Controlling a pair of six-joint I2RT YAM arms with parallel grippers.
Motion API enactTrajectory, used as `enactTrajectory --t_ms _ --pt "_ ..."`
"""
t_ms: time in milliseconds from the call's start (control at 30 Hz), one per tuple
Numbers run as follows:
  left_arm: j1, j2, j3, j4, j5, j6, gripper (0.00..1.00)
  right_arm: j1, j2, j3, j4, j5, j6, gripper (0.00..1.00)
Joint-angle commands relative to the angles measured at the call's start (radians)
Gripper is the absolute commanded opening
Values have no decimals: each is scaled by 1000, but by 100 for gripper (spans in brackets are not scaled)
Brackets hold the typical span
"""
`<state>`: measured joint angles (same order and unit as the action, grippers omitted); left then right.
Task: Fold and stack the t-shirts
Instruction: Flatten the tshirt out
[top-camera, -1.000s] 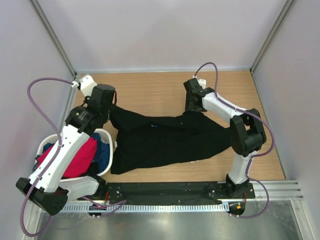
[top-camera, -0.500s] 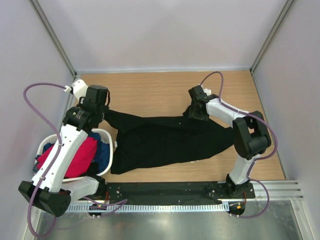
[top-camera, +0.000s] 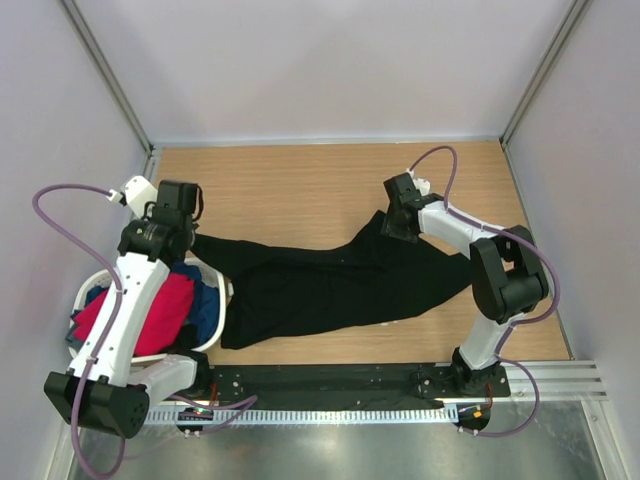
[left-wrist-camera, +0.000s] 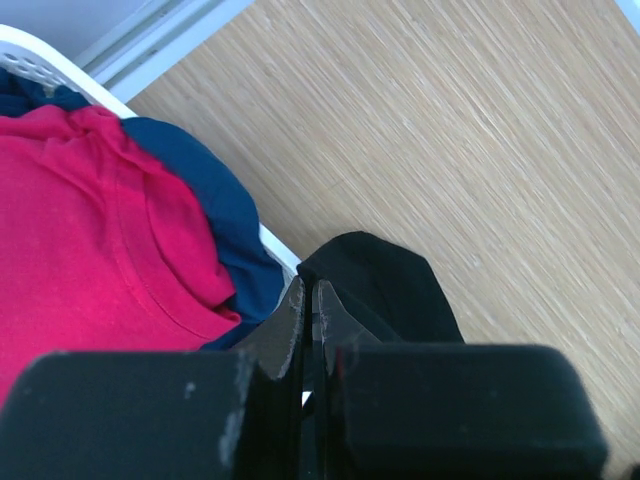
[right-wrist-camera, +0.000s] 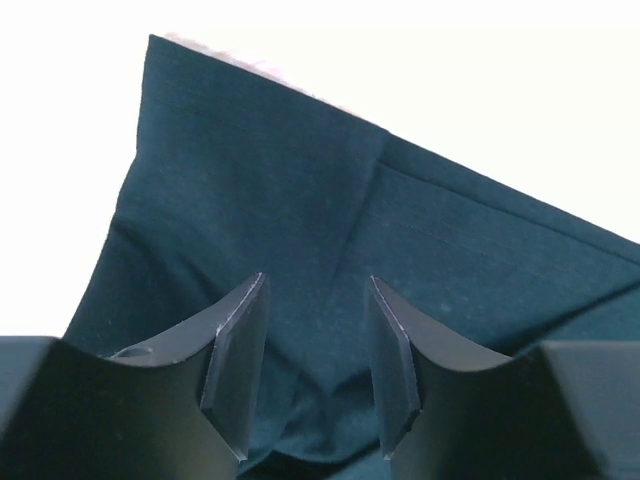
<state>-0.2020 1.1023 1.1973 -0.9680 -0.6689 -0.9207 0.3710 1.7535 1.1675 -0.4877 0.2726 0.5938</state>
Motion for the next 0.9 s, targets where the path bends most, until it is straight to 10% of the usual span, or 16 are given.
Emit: enactTrajectory --t_ms 0,867 --pt "27 -12 13 -2 -64 -18 0 2 23 23 75 -7 23 48" --pt "67 5 -5 29 -46 -17 0 -162 164 95 259 -79 31 38"
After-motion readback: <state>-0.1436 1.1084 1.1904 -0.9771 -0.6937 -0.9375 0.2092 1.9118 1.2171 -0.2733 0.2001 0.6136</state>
